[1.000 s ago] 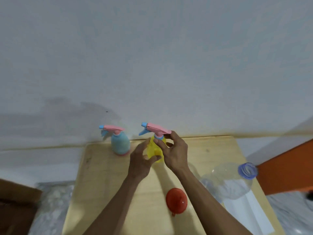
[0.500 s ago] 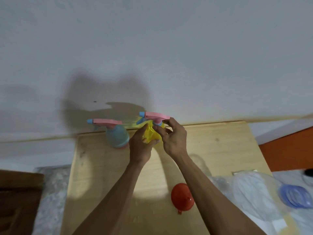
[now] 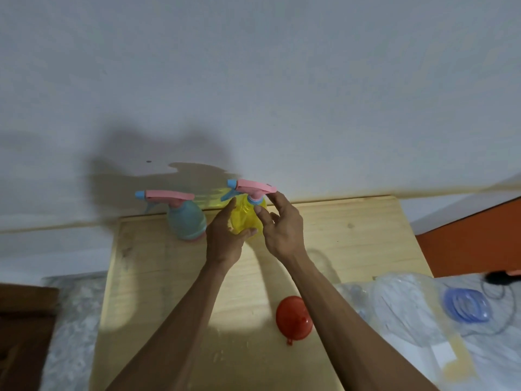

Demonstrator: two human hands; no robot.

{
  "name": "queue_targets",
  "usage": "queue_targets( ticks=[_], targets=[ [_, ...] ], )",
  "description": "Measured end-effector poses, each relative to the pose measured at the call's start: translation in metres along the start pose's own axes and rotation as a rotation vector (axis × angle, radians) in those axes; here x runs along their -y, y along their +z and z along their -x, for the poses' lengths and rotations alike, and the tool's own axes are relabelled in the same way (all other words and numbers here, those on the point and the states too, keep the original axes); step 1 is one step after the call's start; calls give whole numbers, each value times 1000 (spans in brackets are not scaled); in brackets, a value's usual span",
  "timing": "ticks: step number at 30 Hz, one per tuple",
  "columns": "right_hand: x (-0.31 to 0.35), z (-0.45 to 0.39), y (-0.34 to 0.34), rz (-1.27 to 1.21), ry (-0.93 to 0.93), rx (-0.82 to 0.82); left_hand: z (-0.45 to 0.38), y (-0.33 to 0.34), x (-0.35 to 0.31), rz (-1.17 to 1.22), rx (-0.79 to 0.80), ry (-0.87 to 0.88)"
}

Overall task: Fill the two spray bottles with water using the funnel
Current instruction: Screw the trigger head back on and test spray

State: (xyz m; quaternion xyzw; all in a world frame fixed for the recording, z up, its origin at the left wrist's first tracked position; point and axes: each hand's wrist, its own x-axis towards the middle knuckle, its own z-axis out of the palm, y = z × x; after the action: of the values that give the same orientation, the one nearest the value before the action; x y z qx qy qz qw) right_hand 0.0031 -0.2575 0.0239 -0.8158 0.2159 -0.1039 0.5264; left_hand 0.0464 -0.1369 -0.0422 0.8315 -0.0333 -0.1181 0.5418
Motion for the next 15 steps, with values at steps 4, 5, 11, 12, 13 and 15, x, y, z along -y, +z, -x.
queue_targets(
  ticks=[4,5,11,12,13,15],
  targets=[
    [0,32,-10,-80,99,-25,23,-6,-1,-37,-68,4],
    [0,45,-13,-91,94,-15,31,-8,1,-47,-89,15],
    [-10,123,-38,-119,92,99,94,-15,5,9,-172,-81],
    [-12,135,-42,-126,93,128,105,-15,4,14,-184,-80],
    [-15,147,-48,-120,88,156,116,-15,3,17,-200,-77],
    [-23,170,-63,-110,66,213,138,-11,-1,25,-239,-80]
  ],
)
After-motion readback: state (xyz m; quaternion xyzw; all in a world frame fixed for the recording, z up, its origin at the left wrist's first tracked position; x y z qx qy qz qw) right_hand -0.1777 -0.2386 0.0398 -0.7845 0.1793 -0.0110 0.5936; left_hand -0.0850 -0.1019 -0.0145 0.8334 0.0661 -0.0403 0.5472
